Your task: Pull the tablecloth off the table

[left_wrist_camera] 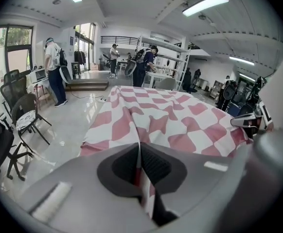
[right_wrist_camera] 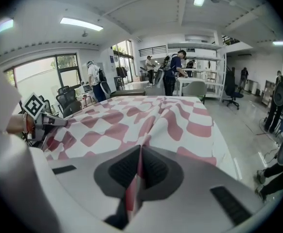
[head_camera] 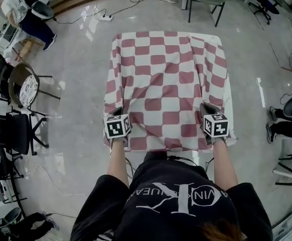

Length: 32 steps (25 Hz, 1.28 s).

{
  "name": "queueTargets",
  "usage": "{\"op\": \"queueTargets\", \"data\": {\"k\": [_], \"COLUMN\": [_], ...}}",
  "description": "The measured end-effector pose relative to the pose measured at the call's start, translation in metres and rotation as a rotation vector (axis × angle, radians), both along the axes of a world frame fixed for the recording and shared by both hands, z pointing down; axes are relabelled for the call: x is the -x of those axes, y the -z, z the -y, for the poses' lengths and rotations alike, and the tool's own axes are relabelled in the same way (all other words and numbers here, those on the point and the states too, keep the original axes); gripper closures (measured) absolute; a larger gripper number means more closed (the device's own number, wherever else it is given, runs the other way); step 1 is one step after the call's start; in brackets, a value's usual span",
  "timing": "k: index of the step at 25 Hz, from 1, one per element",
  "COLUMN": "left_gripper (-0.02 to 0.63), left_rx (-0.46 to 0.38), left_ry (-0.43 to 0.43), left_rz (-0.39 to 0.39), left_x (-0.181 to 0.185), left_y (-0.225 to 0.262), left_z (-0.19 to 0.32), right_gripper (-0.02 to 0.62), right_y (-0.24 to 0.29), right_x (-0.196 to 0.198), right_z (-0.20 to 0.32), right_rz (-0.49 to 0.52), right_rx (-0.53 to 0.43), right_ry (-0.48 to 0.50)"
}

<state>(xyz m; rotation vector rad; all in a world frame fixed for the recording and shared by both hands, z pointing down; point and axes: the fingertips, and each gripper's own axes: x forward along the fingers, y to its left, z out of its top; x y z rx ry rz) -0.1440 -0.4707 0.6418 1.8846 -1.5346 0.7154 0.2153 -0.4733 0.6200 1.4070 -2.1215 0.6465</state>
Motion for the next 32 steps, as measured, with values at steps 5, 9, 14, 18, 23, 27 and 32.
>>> {"op": "queueTargets", "data": {"k": [5,9,14,18,23,27,32], "left_gripper": [0.592,0.594,0.594,0.594,0.594,0.592,0.592], "left_rx": [-0.028,-0.038,-0.039,-0.048,-0.066,-0.069,-0.065], "left_ry": [0.0,0.008,0.056,0.089,0.14,0.177,0.203], "left_rz": [-0.007,-0.01,-0.064,-0.068,-0.086,-0.084,-0.092], "left_x": [-0.001,-0.015,-0.016,-0.018,-0.015,-0.02,-0.033], "left_y": [0.023,0.034,0.044,0.055,0.072,0.073,0.073], "left_z": [-0.031,-0.042,-0.062,-0.066,-0.084,-0.095,-0.107], "right_gripper": [0.578,0.58,0.58,0.58,0.58,0.58,0.58], "right_y": [0.031,0.041,0.048,0.056,0.07,0.07,0.068], "right_x": [0.006,0.001,-0.006,-0.016,-0.021,-0.031,-0.042], "right_z": [-0.013,-0.018,-0.03,-0.032,-0.045,-0.05,-0.054], "right_rz": [-0.009,-0.023,-0.019,-0.025,-0.028,-0.013,-0.002], "right_rx": [-0.024,-0.033,-0.027,-0.029,-0.033,-0.028,-0.015], "right_ry": [0.036,0.094,0.107,0.119,0.14,0.147,0.172]}}
